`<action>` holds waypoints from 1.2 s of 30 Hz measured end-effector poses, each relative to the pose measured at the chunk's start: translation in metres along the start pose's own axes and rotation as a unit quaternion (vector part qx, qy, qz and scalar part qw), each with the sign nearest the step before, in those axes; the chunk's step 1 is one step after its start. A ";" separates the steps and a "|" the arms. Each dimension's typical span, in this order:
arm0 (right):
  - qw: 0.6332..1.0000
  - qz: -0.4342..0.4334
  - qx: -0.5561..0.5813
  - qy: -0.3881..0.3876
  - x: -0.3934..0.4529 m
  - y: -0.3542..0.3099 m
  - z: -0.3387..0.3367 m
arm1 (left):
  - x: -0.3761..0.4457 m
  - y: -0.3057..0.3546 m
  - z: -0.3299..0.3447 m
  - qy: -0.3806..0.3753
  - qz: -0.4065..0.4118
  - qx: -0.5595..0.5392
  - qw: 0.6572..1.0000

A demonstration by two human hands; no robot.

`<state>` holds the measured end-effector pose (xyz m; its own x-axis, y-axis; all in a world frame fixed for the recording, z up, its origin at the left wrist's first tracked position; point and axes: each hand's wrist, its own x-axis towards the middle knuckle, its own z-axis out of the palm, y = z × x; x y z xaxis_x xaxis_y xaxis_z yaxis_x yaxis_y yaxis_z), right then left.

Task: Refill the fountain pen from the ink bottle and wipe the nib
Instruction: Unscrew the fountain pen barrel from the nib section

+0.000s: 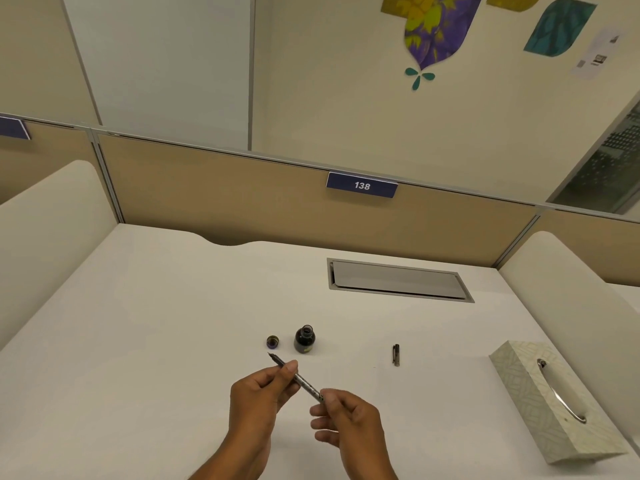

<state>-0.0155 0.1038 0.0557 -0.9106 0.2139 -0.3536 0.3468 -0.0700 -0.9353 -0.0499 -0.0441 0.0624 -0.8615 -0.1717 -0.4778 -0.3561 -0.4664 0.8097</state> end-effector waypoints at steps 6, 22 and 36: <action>0.999 -0.022 -0.016 0.016 -0.001 0.004 0.000 | -0.001 0.001 -0.003 -0.006 0.000 -0.007 1.000; 0.996 -0.042 -0.074 0.034 -0.002 0.000 0.000 | -0.001 0.003 -0.001 -0.003 0.000 -0.015 1.000; 0.998 -0.024 -0.058 0.008 -0.008 -0.004 0.001 | -0.003 0.002 -0.002 0.002 0.004 -0.014 1.000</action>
<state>-0.0094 0.1011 0.0625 -0.9233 0.2299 -0.3076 0.3277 0.0538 -0.9433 -0.0479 -0.0466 0.0648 -0.8632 -0.1792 -0.4719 -0.3379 -0.4893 0.8040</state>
